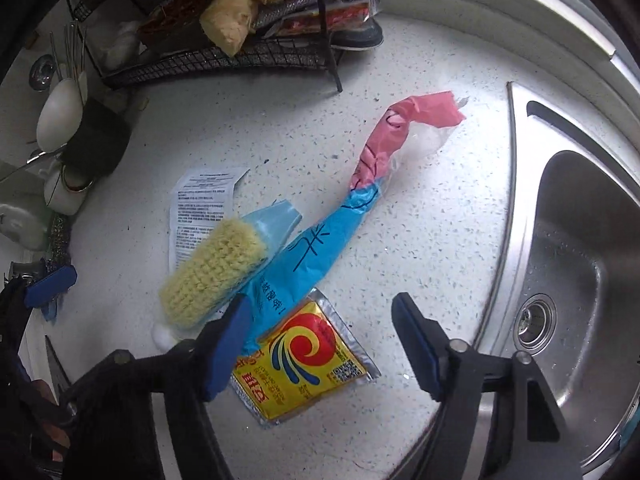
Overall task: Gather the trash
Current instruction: 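Grasp the blue-pink plastic bag with the right tool, then grasp the yellow scrub brush with the left tool while the right tool holds the bag, then carry the brush and bag down toward the red bin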
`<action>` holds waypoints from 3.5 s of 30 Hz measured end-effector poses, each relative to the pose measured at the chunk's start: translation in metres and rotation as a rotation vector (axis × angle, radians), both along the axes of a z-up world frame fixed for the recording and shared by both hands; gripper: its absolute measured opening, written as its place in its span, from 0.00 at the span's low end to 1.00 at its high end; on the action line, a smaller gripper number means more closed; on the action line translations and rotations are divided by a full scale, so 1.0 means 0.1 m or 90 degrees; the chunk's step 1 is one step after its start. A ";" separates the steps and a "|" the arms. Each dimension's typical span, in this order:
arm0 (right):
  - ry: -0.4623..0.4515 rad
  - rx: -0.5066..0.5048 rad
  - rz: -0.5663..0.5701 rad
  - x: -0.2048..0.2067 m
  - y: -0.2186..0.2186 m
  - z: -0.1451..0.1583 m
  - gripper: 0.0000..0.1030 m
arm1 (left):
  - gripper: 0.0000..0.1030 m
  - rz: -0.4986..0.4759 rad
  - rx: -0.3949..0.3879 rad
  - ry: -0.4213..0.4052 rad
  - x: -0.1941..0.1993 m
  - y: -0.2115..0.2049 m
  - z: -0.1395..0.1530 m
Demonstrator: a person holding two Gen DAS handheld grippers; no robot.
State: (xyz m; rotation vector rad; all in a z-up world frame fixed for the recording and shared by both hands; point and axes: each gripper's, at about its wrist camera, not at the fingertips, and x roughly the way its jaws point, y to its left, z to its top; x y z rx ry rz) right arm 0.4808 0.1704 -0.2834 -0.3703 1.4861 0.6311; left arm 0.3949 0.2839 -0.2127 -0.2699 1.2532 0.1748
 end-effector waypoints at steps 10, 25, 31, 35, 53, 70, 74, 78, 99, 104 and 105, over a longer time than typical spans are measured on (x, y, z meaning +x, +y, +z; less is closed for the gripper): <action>0.026 0.017 0.004 -0.04 0.03 -0.08 0.11 | 1.00 -0.002 -0.012 0.008 0.01 0.04 -0.10; -0.014 -0.006 -0.057 -0.28 -0.70 0.34 0.07 | 1.00 -0.103 0.009 -0.018 0.41 -0.31 -0.02; -0.018 -0.015 -0.050 -0.34 -0.72 0.36 0.07 | 0.95 -0.124 0.004 -0.005 0.57 -0.35 -0.16; -0.011 -0.014 -0.043 -0.32 -0.69 0.30 0.07 | 0.81 -0.140 -0.003 0.011 0.67 -0.38 -0.29; -0.002 0.004 -0.022 -0.42 -0.82 0.34 0.07 | 0.32 -0.151 -0.009 -0.005 0.31 -0.51 -0.05; -0.033 0.043 0.014 -1.00 -1.17 0.79 0.07 | 0.32 -0.115 0.025 -0.056 -0.44 -1.00 0.49; -0.045 0.063 0.017 -1.22 -1.37 0.90 0.07 | 0.32 -0.110 0.029 -0.062 -0.71 -1.23 0.56; -0.052 0.078 0.020 -1.46 -1.61 1.00 0.07 | 0.32 -0.105 0.042 -0.064 -0.97 -1.51 0.63; -0.082 0.099 -0.023 -2.74 -3.05 1.00 0.07 | 0.32 -0.144 0.043 -0.051 -2.27 -2.93 0.33; -0.049 0.070 -0.047 -2.91 -3.18 0.57 0.07 | 0.32 -0.162 0.009 -0.015 -2.34 -3.08 -0.18; -0.044 0.062 -0.053 -2.93 -3.20 0.46 0.07 | 0.32 -0.166 0.002 -0.010 -2.35 -3.11 -0.30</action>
